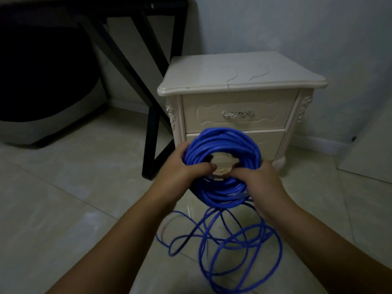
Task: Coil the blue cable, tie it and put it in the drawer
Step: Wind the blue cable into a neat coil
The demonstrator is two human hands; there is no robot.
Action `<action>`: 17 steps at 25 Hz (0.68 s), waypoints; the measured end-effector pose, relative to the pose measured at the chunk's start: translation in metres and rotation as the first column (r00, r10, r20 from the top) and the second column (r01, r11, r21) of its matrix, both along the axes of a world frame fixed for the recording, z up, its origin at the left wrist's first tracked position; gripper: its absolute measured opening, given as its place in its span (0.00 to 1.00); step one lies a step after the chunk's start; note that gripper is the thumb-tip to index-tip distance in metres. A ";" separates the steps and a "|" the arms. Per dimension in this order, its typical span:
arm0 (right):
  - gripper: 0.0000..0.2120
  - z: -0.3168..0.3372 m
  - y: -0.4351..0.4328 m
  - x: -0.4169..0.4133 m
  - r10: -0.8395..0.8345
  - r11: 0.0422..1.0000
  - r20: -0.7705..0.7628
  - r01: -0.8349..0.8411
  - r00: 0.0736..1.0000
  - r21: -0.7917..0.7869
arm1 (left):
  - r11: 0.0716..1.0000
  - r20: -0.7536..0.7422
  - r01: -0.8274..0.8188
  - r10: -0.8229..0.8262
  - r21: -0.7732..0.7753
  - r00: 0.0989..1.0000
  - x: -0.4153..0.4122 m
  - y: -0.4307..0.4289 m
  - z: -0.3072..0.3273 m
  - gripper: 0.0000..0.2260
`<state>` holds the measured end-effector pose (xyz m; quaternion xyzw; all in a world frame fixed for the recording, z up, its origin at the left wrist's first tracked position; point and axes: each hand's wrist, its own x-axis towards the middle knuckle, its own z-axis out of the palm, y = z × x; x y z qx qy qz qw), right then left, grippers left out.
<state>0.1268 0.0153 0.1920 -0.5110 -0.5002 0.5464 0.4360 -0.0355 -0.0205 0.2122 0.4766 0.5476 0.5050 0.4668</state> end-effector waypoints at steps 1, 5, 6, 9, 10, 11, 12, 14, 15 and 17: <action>0.20 0.004 0.000 0.002 0.045 0.992 0.193 -0.068 0.980 0.111 | 0.999 -0.165 0.023 -0.016 0.039 0.986 -0.004 -0.001 0.004 0.24; 0.26 0.009 -0.007 -0.002 0.070 0.867 0.730 -0.403 0.680 0.293 | 0.953 -0.666 0.293 -0.170 0.077 0.727 -0.004 -0.005 -0.002 0.29; 0.28 0.007 -0.008 -0.003 0.045 0.848 0.776 -0.435 0.629 0.303 | 0.950 -0.696 0.300 -0.160 0.082 0.700 -0.001 -0.005 -0.006 0.27; 0.35 0.008 -0.008 -0.003 0.118 0.846 0.724 -0.450 0.680 0.285 | 0.965 -0.658 0.219 -0.072 0.143 0.750 0.003 -0.001 -0.012 0.17; 0.37 0.011 -0.006 0.000 0.179 0.857 0.671 -0.449 0.720 0.254 | 0.971 -0.620 0.189 -0.059 0.147 0.783 0.004 0.000 -0.012 0.16; 0.37 0.013 -0.002 0.004 0.247 0.868 0.605 -0.450 0.757 0.209 | 0.977 -0.572 0.162 -0.055 0.137 0.818 0.003 0.002 -0.011 0.15; 0.36 0.014 0.002 0.008 0.316 0.879 0.509 -0.449 0.801 0.160 | 0.985 -0.513 0.132 -0.056 0.115 0.857 0.002 0.003 -0.011 0.15; 0.31 0.013 0.008 0.016 0.414 0.895 0.219 -0.439 0.884 0.080 | 0.996 -0.337 0.066 -0.045 0.052 0.941 -0.002 0.004 -0.009 0.15; 0.31 0.010 0.009 0.018 0.426 0.902 0.037 -0.428 0.904 0.055 | 0.999 -0.223 0.032 -0.025 0.026 0.974 -0.004 0.005 -0.008 0.15; 0.38 0.003 0.010 0.021 0.390 0.916 -0.270 -0.401 0.880 0.016 | 0.999 -0.015 -0.032 0.032 -0.009 0.999 -0.009 0.007 -0.006 0.12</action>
